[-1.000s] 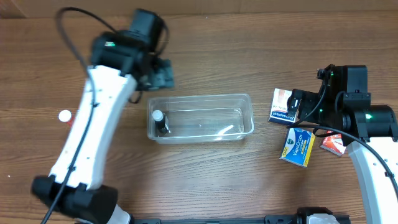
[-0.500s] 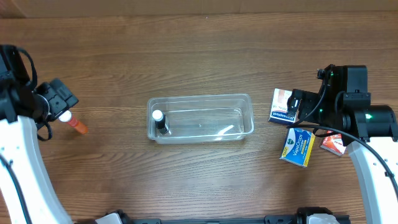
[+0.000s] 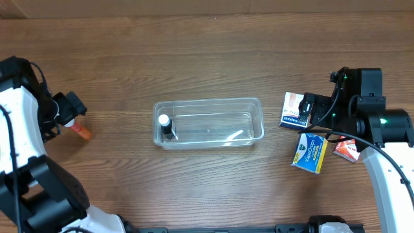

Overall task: Pack container
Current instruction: 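Grasp the orange tube with the left gripper, then place the orange tube upright beside the dark bottle and release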

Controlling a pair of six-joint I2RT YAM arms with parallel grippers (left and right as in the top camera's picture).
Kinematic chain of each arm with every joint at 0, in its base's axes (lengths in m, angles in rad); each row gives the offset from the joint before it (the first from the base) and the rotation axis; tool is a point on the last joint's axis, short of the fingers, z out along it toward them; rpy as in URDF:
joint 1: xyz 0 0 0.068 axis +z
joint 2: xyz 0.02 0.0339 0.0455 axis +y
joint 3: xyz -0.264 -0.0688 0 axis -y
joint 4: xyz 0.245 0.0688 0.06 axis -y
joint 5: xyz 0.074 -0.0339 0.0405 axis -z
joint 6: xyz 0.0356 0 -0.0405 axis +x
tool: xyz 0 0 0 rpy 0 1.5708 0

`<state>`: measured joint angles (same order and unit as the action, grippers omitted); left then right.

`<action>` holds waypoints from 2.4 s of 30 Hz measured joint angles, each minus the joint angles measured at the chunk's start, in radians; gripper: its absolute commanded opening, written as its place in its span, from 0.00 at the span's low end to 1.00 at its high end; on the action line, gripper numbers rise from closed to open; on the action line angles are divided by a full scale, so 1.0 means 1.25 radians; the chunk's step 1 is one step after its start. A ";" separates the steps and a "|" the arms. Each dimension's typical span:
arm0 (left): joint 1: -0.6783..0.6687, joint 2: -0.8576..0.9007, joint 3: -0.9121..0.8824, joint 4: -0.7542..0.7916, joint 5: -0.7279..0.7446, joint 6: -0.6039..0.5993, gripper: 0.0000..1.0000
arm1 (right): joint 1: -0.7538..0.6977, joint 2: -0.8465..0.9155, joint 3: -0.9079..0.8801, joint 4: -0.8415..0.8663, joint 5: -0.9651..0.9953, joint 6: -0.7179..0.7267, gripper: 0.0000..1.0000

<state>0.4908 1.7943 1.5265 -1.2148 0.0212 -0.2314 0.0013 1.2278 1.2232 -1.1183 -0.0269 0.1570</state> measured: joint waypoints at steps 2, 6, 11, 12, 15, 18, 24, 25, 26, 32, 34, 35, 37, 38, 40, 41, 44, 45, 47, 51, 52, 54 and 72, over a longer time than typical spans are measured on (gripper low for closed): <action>0.000 0.020 0.000 0.008 0.005 0.003 0.90 | 0.000 0.000 0.000 0.000 0.000 0.000 1.00; 0.000 0.045 0.000 0.013 0.006 0.003 0.68 | 0.000 0.000 0.000 0.000 0.000 0.000 1.00; 0.000 0.052 0.000 0.012 0.008 0.016 0.47 | 0.000 0.000 0.000 0.000 0.000 0.000 1.00; 0.000 0.052 0.000 0.011 0.008 0.018 0.42 | 0.000 0.000 0.000 0.000 0.000 0.000 1.00; 0.000 0.052 0.000 0.009 0.008 0.020 0.34 | 0.000 0.000 0.000 0.001 0.000 0.000 1.00; 0.000 0.052 0.000 0.009 0.007 0.020 0.27 | 0.000 0.000 0.000 0.000 0.000 0.000 1.00; 0.000 0.052 0.000 0.006 0.008 0.020 0.12 | 0.000 0.000 0.000 0.001 0.000 0.000 1.00; 0.000 0.052 0.000 0.005 0.008 0.020 0.11 | 0.000 0.000 0.000 0.000 0.000 0.000 1.00; 0.000 0.052 0.000 0.003 0.008 0.020 0.10 | 0.000 0.000 0.000 0.000 0.000 0.000 1.00; -0.046 0.038 0.000 -0.072 0.008 0.020 0.05 | 0.000 0.000 0.000 0.001 0.000 0.000 1.00; -0.113 -0.025 0.012 -0.128 0.011 0.020 0.04 | 0.000 0.000 0.000 0.000 0.000 0.000 1.00; -0.144 -0.057 0.023 -0.153 0.013 0.020 0.04 | 0.000 0.000 0.000 0.000 0.000 0.000 1.00; -0.221 -0.137 0.070 -0.217 0.021 0.020 0.04 | 0.000 0.000 0.000 0.001 0.000 0.000 1.00; -0.266 -0.184 0.100 -0.247 0.029 0.018 0.04 | 0.000 0.000 0.000 0.000 0.000 0.000 1.00; -0.344 -0.253 0.157 -0.301 0.040 0.002 0.04 | 0.000 0.000 0.000 0.001 0.000 0.000 1.00; -0.371 -0.272 0.171 -0.314 0.040 -0.008 0.04 | 0.000 0.000 0.000 0.001 0.000 0.000 1.00; -0.453 -0.294 0.183 -0.351 0.042 -0.046 0.04 | 0.000 0.000 0.000 0.000 0.000 0.000 1.00; -0.478 -0.289 0.183 -0.361 0.044 -0.054 0.04 | 0.000 0.000 0.000 0.000 0.000 0.000 1.00; -0.524 -0.270 0.182 -0.366 0.044 -0.073 0.04 | 0.000 0.000 0.000 0.000 0.000 0.000 1.00; -0.577 -0.221 0.180 -0.366 0.043 -0.089 0.04 | 0.000 0.000 0.000 0.000 -0.008 0.000 1.00; -0.586 -0.204 0.179 -0.365 0.044 -0.089 0.04 | 0.000 0.000 0.000 0.000 -0.009 0.000 1.00; -0.598 -0.175 0.176 -0.359 0.044 -0.089 0.04 | 0.000 0.000 0.000 0.000 -0.010 0.000 1.00; -0.636 -0.082 -0.029 -0.158 -0.002 -0.127 0.04 | 0.000 0.000 0.000 0.000 -0.014 0.000 1.00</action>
<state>-0.3046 1.6913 1.4902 -1.4120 0.0189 -0.3904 0.0013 1.2278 1.2232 -1.1187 -0.0448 0.1566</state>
